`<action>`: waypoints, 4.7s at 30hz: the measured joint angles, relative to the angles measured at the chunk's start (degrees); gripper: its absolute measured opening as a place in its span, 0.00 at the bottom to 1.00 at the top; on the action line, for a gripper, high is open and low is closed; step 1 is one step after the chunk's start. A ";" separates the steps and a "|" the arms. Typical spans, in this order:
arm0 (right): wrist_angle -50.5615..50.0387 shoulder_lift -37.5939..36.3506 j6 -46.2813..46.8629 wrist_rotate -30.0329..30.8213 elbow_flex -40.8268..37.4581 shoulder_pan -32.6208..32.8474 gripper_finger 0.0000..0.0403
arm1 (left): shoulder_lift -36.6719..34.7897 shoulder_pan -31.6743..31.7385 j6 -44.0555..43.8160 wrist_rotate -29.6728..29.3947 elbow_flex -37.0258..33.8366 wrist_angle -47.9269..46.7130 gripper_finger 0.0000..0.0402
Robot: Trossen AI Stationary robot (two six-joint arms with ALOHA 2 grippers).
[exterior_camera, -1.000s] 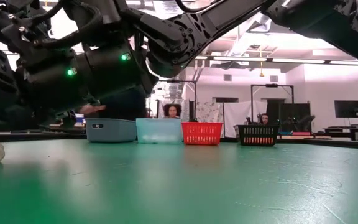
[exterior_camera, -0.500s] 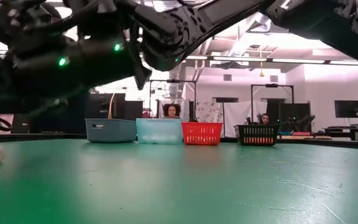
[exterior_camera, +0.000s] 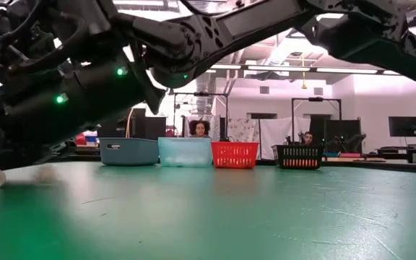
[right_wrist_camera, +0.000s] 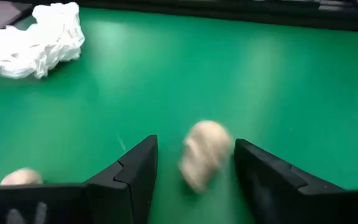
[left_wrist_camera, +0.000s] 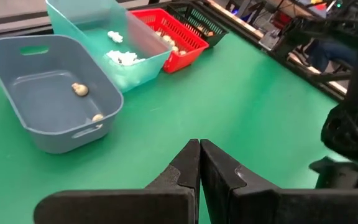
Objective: Sort Halloween decoration
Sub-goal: Put the white skull toy into the blue bin
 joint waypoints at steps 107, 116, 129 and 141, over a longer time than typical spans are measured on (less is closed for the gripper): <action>13.78 -24.03 11.64 7.88 -52.61 8.92 0.21 | -0.01 -0.02 -0.21 -6.50 -0.02 -2.01 0.00; 12.59 -29.56 13.83 6.57 -52.80 7.12 0.19 | -0.01 -0.02 -0.75 -6.18 -0.02 -1.88 0.00; 11.25 -37.86 11.70 7.26 -52.87 -3.55 0.19 | -0.01 -0.02 -1.73 -6.08 -0.02 0.89 0.00; 13.03 -38.29 3.93 7.67 -43.61 -13.93 0.17 | -0.02 -0.02 -1.73 -6.10 -0.02 1.93 0.00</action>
